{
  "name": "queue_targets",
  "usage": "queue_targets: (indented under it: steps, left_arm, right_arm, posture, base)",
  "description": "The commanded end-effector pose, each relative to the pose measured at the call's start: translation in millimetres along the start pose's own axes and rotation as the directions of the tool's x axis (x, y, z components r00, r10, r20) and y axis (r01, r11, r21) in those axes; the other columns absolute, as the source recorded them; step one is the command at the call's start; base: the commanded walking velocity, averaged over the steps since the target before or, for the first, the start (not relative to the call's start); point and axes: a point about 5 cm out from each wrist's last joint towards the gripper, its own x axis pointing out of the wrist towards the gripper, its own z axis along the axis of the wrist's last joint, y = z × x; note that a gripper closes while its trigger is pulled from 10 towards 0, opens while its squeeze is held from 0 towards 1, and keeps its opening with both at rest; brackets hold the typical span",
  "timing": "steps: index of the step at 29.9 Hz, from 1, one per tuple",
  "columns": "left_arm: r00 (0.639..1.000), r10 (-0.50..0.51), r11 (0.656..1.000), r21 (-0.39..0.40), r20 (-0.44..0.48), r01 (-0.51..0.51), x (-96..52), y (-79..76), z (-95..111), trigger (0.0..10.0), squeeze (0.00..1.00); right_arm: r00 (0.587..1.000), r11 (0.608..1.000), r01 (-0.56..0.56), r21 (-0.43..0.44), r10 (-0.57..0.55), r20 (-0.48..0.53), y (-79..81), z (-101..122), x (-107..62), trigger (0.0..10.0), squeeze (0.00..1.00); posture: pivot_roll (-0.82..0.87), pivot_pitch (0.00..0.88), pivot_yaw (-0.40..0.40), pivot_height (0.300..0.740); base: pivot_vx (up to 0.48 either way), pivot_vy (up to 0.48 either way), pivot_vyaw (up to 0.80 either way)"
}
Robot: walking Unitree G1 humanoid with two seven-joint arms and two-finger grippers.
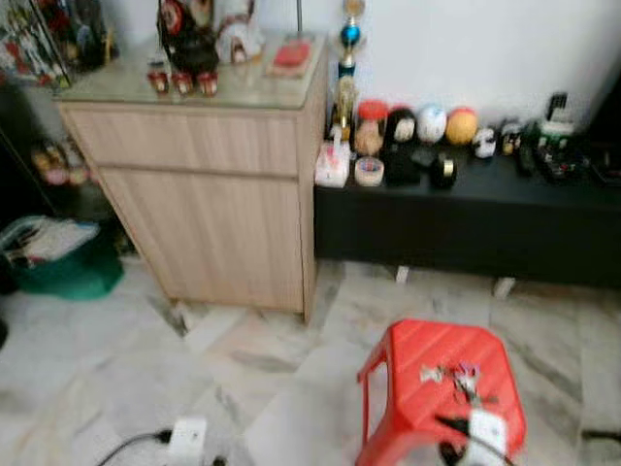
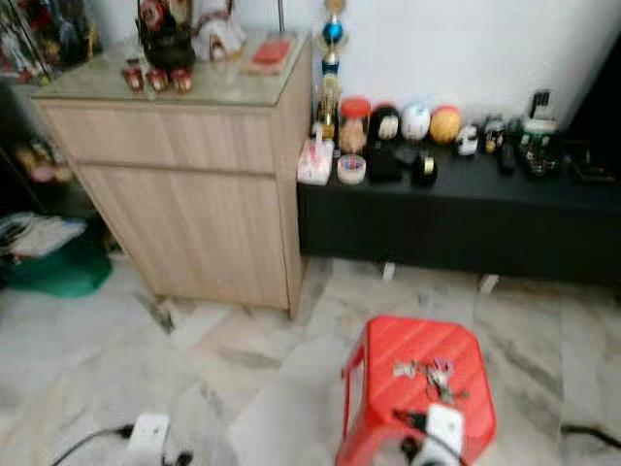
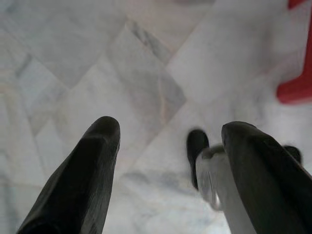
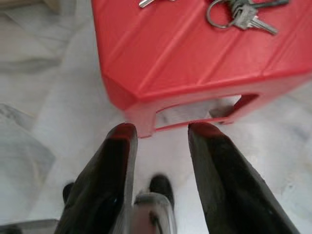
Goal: Hang keys on a hook
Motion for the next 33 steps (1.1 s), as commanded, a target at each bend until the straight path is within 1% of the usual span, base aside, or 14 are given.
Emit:
queue_targets:
  steps: [1, 10, 13, 33]
  left_arm:
    - [1.000, -0.007, 1.000, 0.002, -0.010, 0.007, -0.7, -3.3, -3.7, 10.0, 0.00]
    - [1.000, -0.008, 1.000, 0.011, -0.012, 0.008, -0.7, -3.2, -3.8, 10.0, 0.00]
    - [1.000, -0.012, 1.000, 0.028, -0.010, 0.012, -0.6, -3.6, -3.3, 10.0, 0.00]
    - [1.000, -0.013, 1.000, 0.026, -0.016, 0.014, -1.2, -4.7, -5.5, 10.0, 0.00]
  right_arm:
    - [1.000, 1.000, 0.024, 0.000, -0.024, -0.007, -9.2, -2.3, -1.4, 10.0, 0.00]
    - [1.000, 1.000, 0.025, -0.002, -0.025, -0.007, -9.4, -2.7, -1.5, 10.0, 0.00]
    - [1.000, 1.000, 0.024, -0.004, -0.024, -0.008, -9.5, -3.0, -1.6, 10.0, 0.00]
    - [1.000, 1.000, 0.021, -0.008, -0.021, -0.005, -10.2, -2.4, -1.6, 10.0, 0.00]
  posture:
    - [0.00, 0.019, 0.010, 0.740]
    - [0.00, 0.014, 0.011, 0.740]
    - [0.00, 0.004, 0.011, 0.740]
    - [0.00, 0.006, 0.007, 0.740]
  base:
    - [0.000, 0.000, 0.00]
    - [0.000, 0.000, 0.00]
    - [0.000, 0.000, 0.00]
    - [0.000, -0.259, 0.00]
